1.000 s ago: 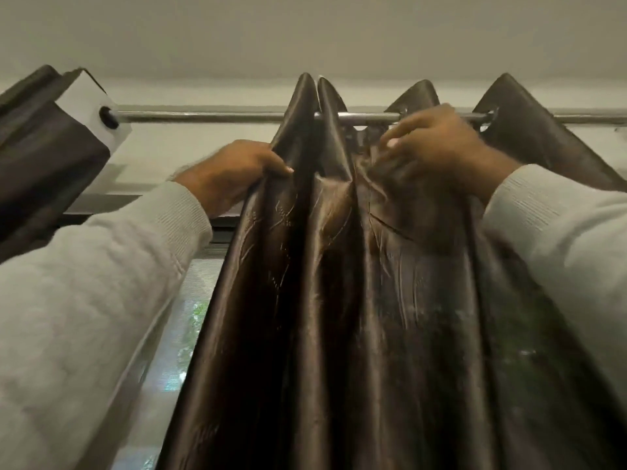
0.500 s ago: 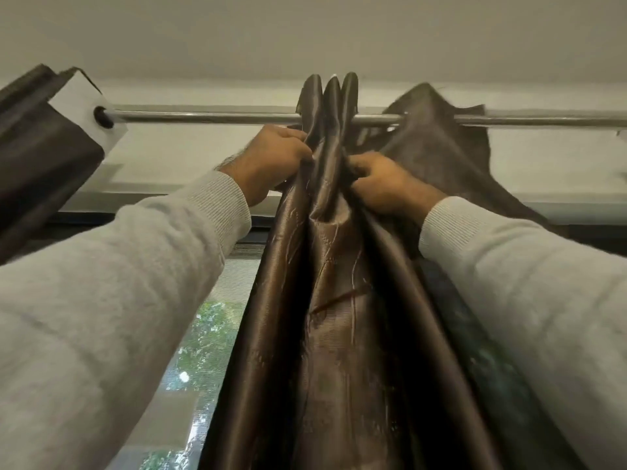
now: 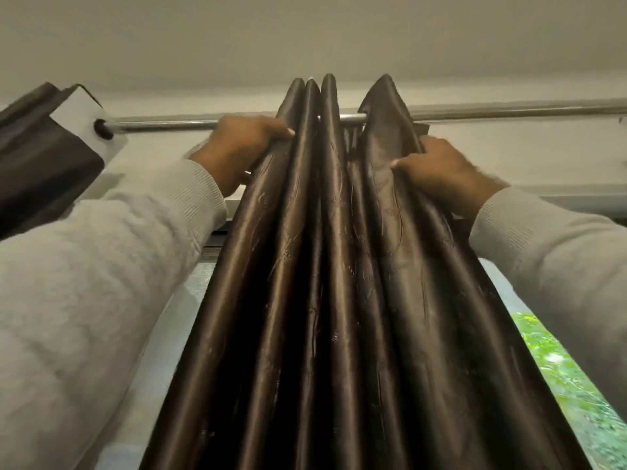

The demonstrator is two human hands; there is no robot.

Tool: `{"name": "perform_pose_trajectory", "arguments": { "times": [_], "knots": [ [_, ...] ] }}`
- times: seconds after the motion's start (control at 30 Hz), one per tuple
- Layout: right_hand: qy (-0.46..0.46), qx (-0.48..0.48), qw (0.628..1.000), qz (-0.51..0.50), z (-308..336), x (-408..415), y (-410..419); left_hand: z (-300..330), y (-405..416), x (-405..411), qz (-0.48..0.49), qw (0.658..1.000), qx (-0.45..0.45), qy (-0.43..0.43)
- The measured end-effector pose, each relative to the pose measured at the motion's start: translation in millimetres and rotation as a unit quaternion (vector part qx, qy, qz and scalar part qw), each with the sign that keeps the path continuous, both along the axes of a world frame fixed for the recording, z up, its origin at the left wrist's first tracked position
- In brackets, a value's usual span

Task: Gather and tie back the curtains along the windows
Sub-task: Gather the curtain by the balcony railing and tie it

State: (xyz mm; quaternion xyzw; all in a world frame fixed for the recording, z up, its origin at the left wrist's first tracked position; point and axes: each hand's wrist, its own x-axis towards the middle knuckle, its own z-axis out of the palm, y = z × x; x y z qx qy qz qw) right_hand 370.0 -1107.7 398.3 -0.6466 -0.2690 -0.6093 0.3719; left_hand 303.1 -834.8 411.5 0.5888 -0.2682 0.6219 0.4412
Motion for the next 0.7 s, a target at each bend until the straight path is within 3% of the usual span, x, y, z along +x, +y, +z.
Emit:
{"name": "perform_pose_trajectory", "arguments": {
  "times": [0.1, 0.2, 0.3, 0.5, 0.63, 0.7],
  "knots": [
    [-0.056, -0.094, 0.994, 0.024, 4, 12, 30, 0, -27, 14, 0.105, 0.993, 0.060, 0.014],
    [-0.051, -0.215, 0.970, 0.103, 5, 8, 44, -2, -48, 27, -0.001, 0.995, 0.096, 0.020],
    [0.025, -0.266, 0.941, 0.208, 7, 9, 20, -3, -35, 24, -0.096, 0.985, 0.134, 0.053],
    [-0.039, 0.020, 0.942, 0.333, 19, 22, 1, 24, 5, 28, -0.156, 0.988, -0.010, -0.006],
    [-0.047, 0.043, 0.914, 0.401, 38, 12, 27, 44, -12, 32, -0.198, 0.979, -0.014, -0.056],
    [-0.006, 0.011, 0.894, 0.449, 48, 4, 47, 54, -26, 37, -0.263, 0.964, 0.020, -0.024]
  ]
}}
